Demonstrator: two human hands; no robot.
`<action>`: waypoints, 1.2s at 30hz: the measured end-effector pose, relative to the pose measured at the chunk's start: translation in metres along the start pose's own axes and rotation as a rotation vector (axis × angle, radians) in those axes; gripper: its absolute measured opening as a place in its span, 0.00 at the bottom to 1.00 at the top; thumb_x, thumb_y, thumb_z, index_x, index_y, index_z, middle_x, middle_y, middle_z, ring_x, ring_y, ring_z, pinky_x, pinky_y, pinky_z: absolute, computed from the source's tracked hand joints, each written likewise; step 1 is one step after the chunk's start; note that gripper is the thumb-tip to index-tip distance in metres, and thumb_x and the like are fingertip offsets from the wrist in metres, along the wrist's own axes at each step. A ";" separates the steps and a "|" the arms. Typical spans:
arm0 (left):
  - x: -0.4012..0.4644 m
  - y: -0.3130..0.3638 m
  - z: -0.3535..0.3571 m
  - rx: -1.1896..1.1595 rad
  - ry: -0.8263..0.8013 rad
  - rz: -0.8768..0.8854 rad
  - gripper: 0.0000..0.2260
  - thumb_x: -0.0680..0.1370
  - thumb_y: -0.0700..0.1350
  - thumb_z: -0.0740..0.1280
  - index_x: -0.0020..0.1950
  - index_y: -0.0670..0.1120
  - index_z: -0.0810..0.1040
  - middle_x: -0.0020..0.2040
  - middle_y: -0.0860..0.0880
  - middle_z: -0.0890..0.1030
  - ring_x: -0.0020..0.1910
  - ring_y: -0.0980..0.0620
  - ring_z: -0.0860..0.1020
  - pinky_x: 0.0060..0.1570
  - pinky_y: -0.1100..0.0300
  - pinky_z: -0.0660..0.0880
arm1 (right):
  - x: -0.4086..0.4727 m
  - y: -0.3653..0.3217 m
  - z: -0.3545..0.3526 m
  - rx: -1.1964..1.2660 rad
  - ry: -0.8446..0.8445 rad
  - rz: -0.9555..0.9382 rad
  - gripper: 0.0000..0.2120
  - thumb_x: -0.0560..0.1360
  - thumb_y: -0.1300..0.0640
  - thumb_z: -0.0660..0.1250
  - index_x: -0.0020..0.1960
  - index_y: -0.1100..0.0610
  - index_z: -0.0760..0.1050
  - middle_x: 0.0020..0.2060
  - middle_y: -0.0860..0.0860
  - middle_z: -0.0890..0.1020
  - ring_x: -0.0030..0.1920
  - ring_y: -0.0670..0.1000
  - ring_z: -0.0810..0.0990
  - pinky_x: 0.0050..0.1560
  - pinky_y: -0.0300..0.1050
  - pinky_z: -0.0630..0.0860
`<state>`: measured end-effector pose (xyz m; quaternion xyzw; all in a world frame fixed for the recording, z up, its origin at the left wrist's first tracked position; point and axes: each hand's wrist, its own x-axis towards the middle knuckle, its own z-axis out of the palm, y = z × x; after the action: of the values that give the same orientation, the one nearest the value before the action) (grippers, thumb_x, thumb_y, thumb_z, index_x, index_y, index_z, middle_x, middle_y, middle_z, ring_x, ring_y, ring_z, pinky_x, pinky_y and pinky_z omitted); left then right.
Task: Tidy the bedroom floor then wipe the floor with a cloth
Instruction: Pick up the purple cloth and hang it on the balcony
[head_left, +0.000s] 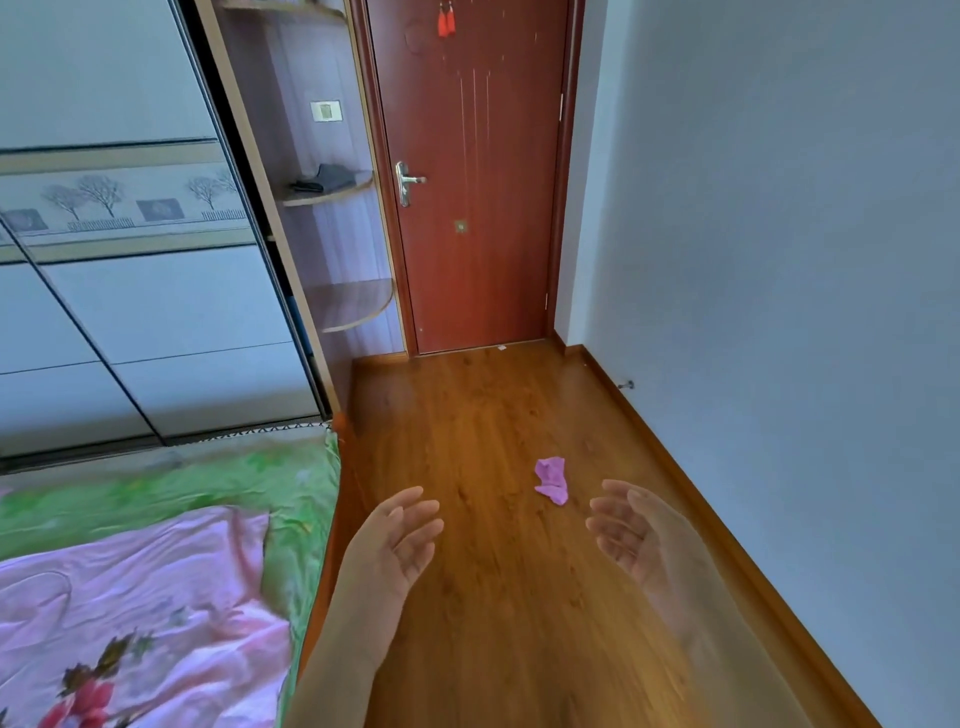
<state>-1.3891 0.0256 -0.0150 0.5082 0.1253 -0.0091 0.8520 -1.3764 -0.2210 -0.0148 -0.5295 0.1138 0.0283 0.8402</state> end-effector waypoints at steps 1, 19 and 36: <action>0.013 0.001 0.002 0.002 0.006 -0.007 0.12 0.80 0.43 0.56 0.56 0.43 0.77 0.48 0.44 0.83 0.46 0.49 0.81 0.46 0.58 0.78 | 0.015 0.001 0.006 0.005 -0.001 0.007 0.10 0.77 0.57 0.61 0.52 0.60 0.78 0.43 0.58 0.84 0.42 0.55 0.83 0.38 0.41 0.80; 0.334 0.028 0.088 0.109 0.064 -0.244 0.08 0.80 0.41 0.59 0.51 0.41 0.78 0.47 0.40 0.81 0.49 0.43 0.78 0.48 0.54 0.73 | 0.323 -0.056 0.049 0.106 0.207 -0.002 0.09 0.79 0.59 0.60 0.49 0.60 0.78 0.39 0.57 0.84 0.41 0.56 0.82 0.34 0.40 0.80; 0.651 0.064 0.131 0.198 -0.125 -0.408 0.09 0.81 0.40 0.58 0.53 0.41 0.77 0.49 0.40 0.80 0.49 0.42 0.78 0.47 0.53 0.72 | 0.568 -0.064 0.107 0.203 0.488 0.006 0.10 0.79 0.63 0.59 0.46 0.63 0.78 0.31 0.57 0.83 0.39 0.58 0.79 0.43 0.48 0.74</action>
<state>-0.7231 0.0156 -0.0449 0.5520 0.1711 -0.2250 0.7845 -0.7958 -0.1946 -0.0398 -0.4332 0.3169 -0.1094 0.8366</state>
